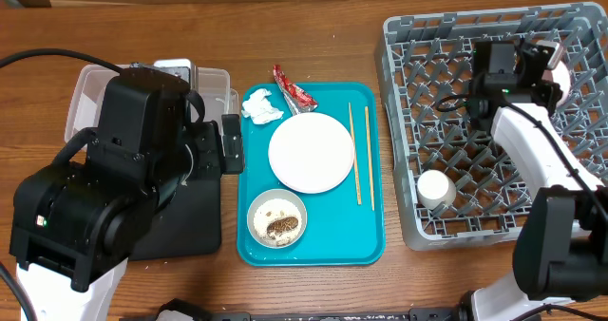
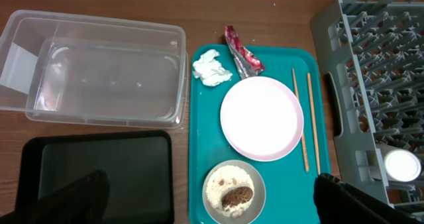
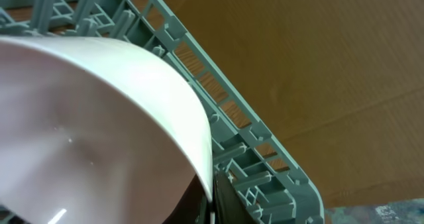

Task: Sort waste into correct bins and load items into the dishwasher
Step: 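Lift the pink bowl and carry it to the rack's back right, then set the pink bowl into the rack and open the right gripper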

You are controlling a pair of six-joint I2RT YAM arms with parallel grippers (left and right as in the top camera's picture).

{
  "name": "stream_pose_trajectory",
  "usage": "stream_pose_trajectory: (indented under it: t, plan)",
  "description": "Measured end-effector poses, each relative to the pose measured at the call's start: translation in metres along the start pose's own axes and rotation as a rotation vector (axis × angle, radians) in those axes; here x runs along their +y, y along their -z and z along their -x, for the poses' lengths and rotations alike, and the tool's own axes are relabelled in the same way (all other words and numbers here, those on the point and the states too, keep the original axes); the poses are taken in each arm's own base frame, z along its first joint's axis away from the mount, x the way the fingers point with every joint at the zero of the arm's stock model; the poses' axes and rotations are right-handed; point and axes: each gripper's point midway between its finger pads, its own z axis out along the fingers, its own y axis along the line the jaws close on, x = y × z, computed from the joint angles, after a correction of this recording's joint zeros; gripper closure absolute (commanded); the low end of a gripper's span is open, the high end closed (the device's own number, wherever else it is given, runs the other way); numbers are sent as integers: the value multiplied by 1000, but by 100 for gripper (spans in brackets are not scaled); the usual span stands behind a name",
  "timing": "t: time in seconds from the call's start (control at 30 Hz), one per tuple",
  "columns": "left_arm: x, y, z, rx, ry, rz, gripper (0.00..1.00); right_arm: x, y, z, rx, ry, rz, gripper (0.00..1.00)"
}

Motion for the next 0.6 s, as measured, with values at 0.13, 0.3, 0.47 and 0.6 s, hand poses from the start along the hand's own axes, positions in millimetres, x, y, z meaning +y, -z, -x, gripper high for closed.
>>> stream_pose_trajectory:
  t: [0.13,0.3,0.47,0.6]
  plan:
    - [0,0,1,-4,1,-1,0,8,11,-1,-13,26,21,96]
    - [-1,0,2,-9,1,-3,0,16,23,-6,-15,88,37,96]
    - [-1,0,2,-9,1,-4,0,17,28,-10,-12,123,37,83]
    - [-1,0,2,-9,1,-4,0,23,33,-11,-20,142,54,58]
